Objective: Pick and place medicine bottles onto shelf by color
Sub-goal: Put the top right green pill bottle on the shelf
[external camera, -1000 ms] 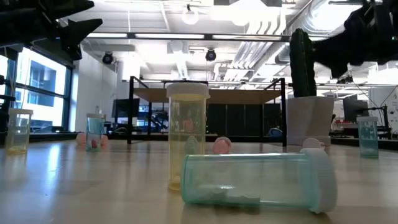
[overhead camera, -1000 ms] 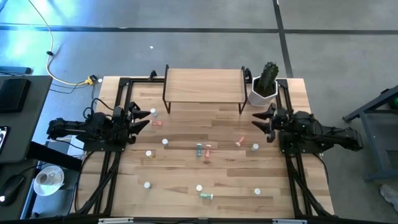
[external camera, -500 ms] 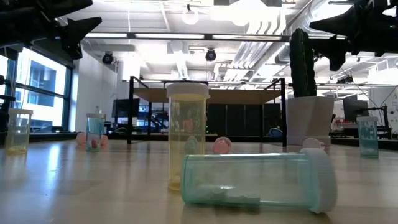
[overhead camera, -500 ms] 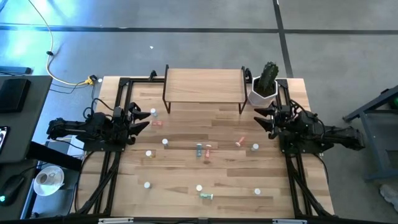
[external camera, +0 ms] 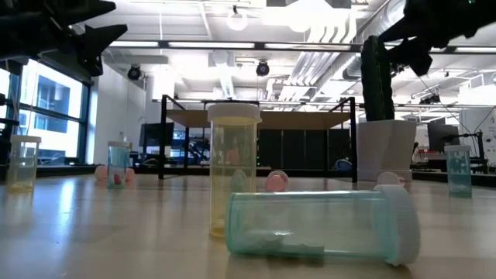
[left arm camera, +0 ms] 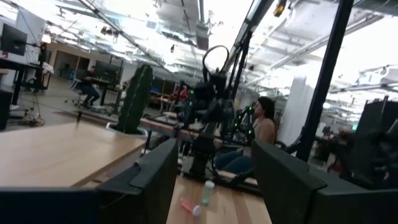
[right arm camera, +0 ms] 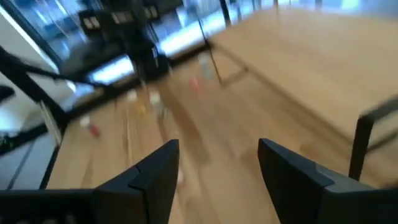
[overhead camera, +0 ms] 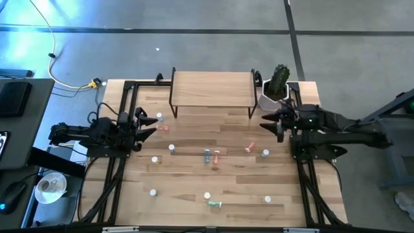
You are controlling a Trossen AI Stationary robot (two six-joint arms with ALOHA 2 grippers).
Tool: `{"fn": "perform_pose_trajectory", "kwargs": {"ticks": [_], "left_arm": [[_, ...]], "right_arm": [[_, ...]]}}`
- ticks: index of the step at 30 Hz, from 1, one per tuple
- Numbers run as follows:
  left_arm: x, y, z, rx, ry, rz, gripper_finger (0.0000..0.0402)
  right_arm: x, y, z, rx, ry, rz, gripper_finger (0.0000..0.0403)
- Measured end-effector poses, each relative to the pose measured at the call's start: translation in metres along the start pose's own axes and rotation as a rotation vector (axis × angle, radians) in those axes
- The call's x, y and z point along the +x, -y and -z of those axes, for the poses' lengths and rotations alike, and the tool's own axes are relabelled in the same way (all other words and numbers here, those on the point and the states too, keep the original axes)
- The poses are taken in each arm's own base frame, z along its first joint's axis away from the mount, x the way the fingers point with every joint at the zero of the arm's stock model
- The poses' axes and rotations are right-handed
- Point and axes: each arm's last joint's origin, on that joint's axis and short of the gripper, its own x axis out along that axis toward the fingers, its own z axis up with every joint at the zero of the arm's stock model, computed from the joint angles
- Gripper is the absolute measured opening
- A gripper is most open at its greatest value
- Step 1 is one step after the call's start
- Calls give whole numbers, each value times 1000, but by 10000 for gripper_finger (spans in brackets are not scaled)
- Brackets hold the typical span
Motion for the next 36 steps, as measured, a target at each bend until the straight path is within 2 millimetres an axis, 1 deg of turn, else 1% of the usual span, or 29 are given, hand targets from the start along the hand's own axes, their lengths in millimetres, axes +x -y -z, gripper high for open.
{"fn": "perform_pose_trajectory", "kwargs": {"ticks": [4,9,12,18,25,36], "left_arm": [[0,-1,3,6,-32,-6,195],[0,-1,3,4,-35,-5,195],[0,-1,3,4,-35,-5,195],[0,-1,3,4,-35,-6,195],[0,-1,3,6,-35,-6,195],[0,-1,3,6,-34,-7,195]], "right_arm": [[5,-13,-13,62,-156,8,191],[11,-28,-17,177,-354,55,181],[14,-35,-13,246,-457,99,175],[23,-46,0,343,-578,163,165],[34,-54,16,359,-688,256,160],[50,-57,34,410,-793,433,160]]}}
